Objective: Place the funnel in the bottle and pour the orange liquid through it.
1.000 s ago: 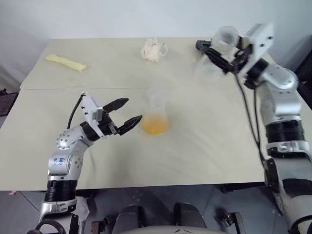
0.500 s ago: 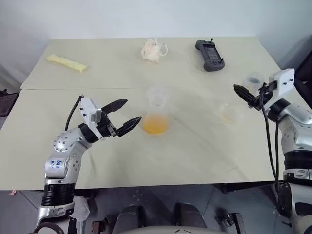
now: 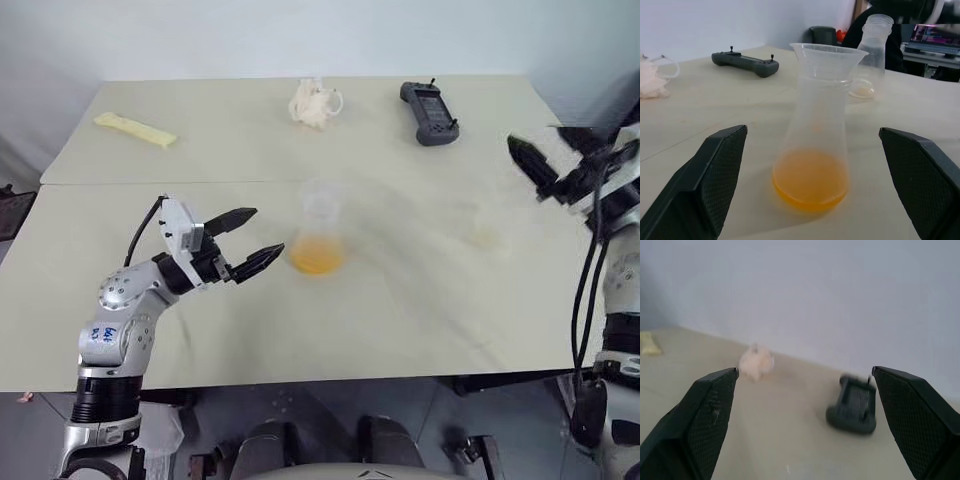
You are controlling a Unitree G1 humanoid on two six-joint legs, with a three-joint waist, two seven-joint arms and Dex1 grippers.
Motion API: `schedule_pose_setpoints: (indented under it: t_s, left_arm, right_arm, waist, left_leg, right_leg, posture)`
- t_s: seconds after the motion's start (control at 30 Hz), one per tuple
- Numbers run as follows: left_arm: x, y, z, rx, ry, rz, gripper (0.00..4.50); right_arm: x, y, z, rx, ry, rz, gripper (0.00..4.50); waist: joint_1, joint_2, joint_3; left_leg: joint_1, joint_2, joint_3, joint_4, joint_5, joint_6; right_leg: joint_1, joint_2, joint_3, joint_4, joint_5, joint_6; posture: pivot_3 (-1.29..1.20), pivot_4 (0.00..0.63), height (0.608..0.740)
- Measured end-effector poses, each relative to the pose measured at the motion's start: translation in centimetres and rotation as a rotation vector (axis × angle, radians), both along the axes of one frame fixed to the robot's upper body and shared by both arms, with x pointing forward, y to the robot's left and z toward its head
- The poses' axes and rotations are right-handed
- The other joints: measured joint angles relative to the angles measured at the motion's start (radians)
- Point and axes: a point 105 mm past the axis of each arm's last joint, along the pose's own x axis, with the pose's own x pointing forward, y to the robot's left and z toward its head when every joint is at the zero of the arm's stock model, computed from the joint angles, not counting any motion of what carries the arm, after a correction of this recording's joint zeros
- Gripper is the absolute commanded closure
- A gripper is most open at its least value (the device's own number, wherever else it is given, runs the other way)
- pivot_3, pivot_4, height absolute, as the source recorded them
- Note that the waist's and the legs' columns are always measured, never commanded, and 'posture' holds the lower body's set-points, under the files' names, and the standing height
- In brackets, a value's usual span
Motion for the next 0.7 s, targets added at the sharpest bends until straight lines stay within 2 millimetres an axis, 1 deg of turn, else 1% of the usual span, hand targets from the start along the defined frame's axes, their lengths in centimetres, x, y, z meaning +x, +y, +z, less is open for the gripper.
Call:
schedule_pose_setpoints:
  t_s: [0.07,0.1,0.13,0.27,0.33,0.4,0.47,0.5,0.53,0.57,0.6,0.63,0.67,0.7]
  left_arm:
    - [0.0,0.6,0.2,0.006,-0.002,0.012,0.0]
    - [0.0,0.8,0.3,0.016,-0.003,0.016,0.0]
    - [-0.1,1.0,0.5,0.021,-0.006,0.018,0.0]
    - [-0.1,1.3,0.6,0.025,-0.004,0.019,0.0]
    - [-0.2,1.3,0.5,0.025,0.004,0.015,0.0]
    - [-0.7,1.3,0.2,0.043,0.015,0.008,0.0]
    - [-1.1,1.4,0.0,0.068,0.023,-0.004,0.0]
    - [-1.4,1.6,-0.2,0.091,0.028,-0.01,0.0]
    - [-1.7,2.0,-0.5,0.117,0.037,-0.012,0.0]
    - [-2.2,2.5,-0.9,0.152,0.044,-0.008,0.0]
    - [-2.3,2.8,-1.1,0.173,0.043,-0.004,0.0]
    - [-2.4,2.9,-1.2,0.184,0.035,-0.004,0.0]
    - [-2.5,2.9,-1.2,0.192,0.028,-0.004,0.0]
    - [-2.6,3.1,-1.3,0.213,0.016,0.002,0.0]
  right_arm:
    - [-0.7,0.2,2.1,0.006,-0.048,0.023,0.02]
    - [-1.0,0.5,2.8,0.003,-0.06,0.041,0.02]
    - [-1.1,0.8,2.9,-0.003,-0.057,0.061,0.02]
    - [-0.5,1.3,1.4,-0.006,-0.017,0.079,0.02]
    - [-0.4,1.9,1.2,-0.017,-0.025,0.094,0.02]
    - [-1.2,3.5,1.6,-0.036,-0.067,0.17,0.02]
    - [-2.4,5.1,1.4,-0.09,-0.093,0.264,0.02]
    - [-3.2,6.0,0.4,-0.143,-0.07,0.328,0.02]
    - [-3.8,6.9,-1.1,-0.202,-0.018,0.395,0.02]
    - [-4.8,8.0,-4.5,-0.288,0.102,0.499,0.02]
    - [-5.4,8.5,-7.0,-0.306,0.188,0.566,0.02]
    - [-5.7,8.7,-8.2,-0.316,0.229,0.596,0.02]
    - [-6.0,8.8,-8.9,-0.326,0.254,0.615,0.02]
    - [-6.7,8.8,-10.3,-0.359,0.28,0.645,0.02]
  waist:
    - [0.0,0.0,0.0]
    - [0.001,0.0,0.0]
    - [0.002,0.0,0.0]
    - [0.005,0.0,0.0]
    - [0.002,0.0,0.0]
    - [0.0,0.0,0.0]
    - [-0.001,0.0,0.0]
    - [0.0,0.0,0.0]
    - [0.0,0.0,0.0]
    - [0.003,0.0,0.0]
    - [0.008,-0.001,0.0]
    - [0.01,-0.001,0.0]
    - [0.013,-0.001,0.0]
    - [0.018,-0.001,0.0]
  left_leg:
    - [0.0,0.0,0.0,0.0,0.0,0.0]
    - [0.0,0.0,0.0,0.0,0.0,0.0]
    - [0.0,0.0,-0.001,0.0,0.0,0.0]
    - [0.0,-0.001,0.0,0.0,0.0,0.0]
    - [0.0,-0.001,0.001,0.0,0.0,0.0]
    - [0.0,0.0,0.0,-0.001,0.0,0.0]
    - [0.0,0.0,0.0,-0.001,0.0,0.0]
    - [0.0,0.0,0.0,-0.002,0.0,0.0]
    - [0.001,0.0,-0.001,-0.002,-0.001,-0.001]
    - [0.0,0.0,-0.001,-0.002,-0.001,0.0]
    - [0.0,-0.001,0.0,-0.001,-0.001,0.0]
    - [0.0,-0.001,0.0,-0.001,-0.001,0.001]
    - [0.0,-0.001,0.001,0.0,-0.001,0.001]
    - [0.0,-0.001,0.001,0.0,-0.001,0.001]
  right_leg:
    - [0.0,0.0,0.0,0.0,0.0,0.0]
    - [0.0,0.0,0.0,0.0,0.0,0.0]
    - [0.001,0.0,-0.001,0.0,0.0,0.0]
    - [0.001,0.0,0.0,0.0,0.0,0.0]
    - [0.0,0.0,0.0,0.0,0.0,0.0]
    - [0.0,0.0,0.0,0.0,0.0,0.0]
    - [0.0,0.001,-0.001,0.0,0.0,0.0]
    - [0.0,0.001,-0.001,-0.001,0.0,0.0]
    - [0.0,0.001,-0.001,-0.001,0.0,0.0]
    - [0.001,0.0,-0.001,-0.001,0.0,0.0]
    - [0.001,-0.001,-0.001,-0.002,0.0,0.0]
    - [0.001,-0.001,0.0,-0.002,0.0,0.0]
    - [0.001,-0.001,0.0,-0.002,0.0,0.0]
    - [0.001,-0.001,0.0,-0.002,0.0,0.0]
  posture:
    - [0.0,0.15,0.74]
    - [0.0,0.15,0.74]
    - [0.0,0.15,0.74]
    - [0.0,0.15,0.74]
    - [0.0,0.15,0.74]
    - [0.0,0.15,0.74]
    - [0.0,0.15,0.74]
    - [0.0,0.15,0.74]
    - [0.0,0.15,0.74]
    - [0.0,0.15,0.74]
    - [0.0,0.15,0.74]
    - [0.0,0.15,0.74]
    - [0.0,0.15,0.74]
    - [0.0,0.15,0.74]
